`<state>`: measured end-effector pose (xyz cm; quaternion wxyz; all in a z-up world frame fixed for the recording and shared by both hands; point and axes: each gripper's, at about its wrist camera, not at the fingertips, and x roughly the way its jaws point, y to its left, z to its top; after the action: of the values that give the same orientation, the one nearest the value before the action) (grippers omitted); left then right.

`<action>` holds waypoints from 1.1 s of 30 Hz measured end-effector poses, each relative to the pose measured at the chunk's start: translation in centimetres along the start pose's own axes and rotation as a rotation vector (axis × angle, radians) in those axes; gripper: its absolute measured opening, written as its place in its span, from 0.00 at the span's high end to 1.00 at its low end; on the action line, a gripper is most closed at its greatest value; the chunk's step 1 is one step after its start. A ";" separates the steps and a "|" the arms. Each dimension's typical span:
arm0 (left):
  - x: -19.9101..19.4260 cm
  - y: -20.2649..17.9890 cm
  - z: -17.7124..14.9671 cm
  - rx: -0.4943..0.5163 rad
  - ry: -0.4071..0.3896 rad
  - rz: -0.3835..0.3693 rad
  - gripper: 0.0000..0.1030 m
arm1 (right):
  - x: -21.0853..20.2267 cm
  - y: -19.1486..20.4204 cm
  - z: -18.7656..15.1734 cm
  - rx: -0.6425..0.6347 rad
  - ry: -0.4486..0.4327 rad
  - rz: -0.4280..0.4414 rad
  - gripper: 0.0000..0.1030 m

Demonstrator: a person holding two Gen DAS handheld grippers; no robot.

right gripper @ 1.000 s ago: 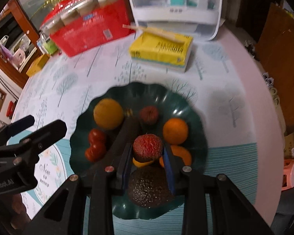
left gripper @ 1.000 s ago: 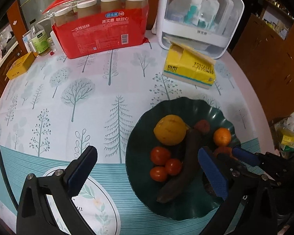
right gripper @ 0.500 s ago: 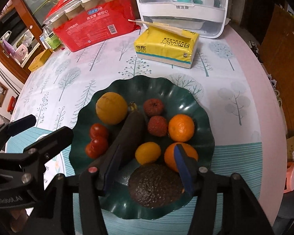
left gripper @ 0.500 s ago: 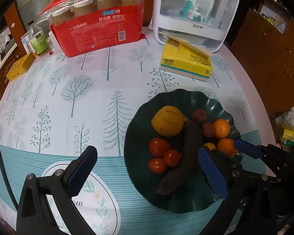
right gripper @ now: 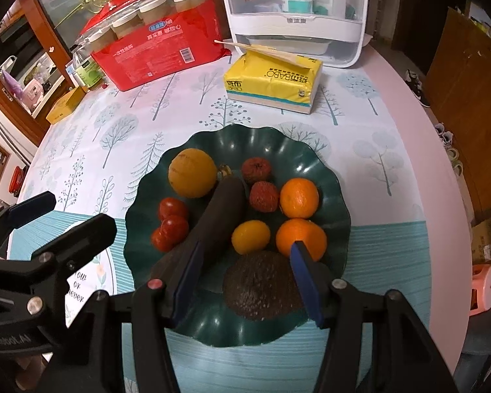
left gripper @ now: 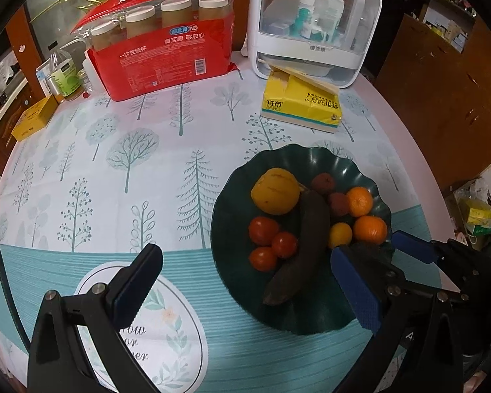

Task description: Organize fruits

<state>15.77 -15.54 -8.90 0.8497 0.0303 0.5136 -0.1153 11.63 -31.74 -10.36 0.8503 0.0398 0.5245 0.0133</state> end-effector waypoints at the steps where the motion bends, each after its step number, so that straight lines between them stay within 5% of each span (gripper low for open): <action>1: -0.3 0.1 -0.3 0.001 -0.005 0.005 0.01 | -0.1 0.1 -0.2 0.003 0.001 -0.001 0.45; 25: -15.6 9.3 -9.9 -0.142 -0.151 0.131 0.01 | -13.0 10.0 -8.3 0.042 -0.172 0.047 0.45; 33: -17.0 9.1 -11.9 -0.073 -0.153 0.132 0.01 | -14.6 12.4 -10.3 0.058 -0.199 0.003 0.45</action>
<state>-0.02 -1.85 -0.15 0.8926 0.0241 0.4481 -0.0425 -3.84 -19.75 -0.93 0.8967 0.0664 0.4377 -0.0048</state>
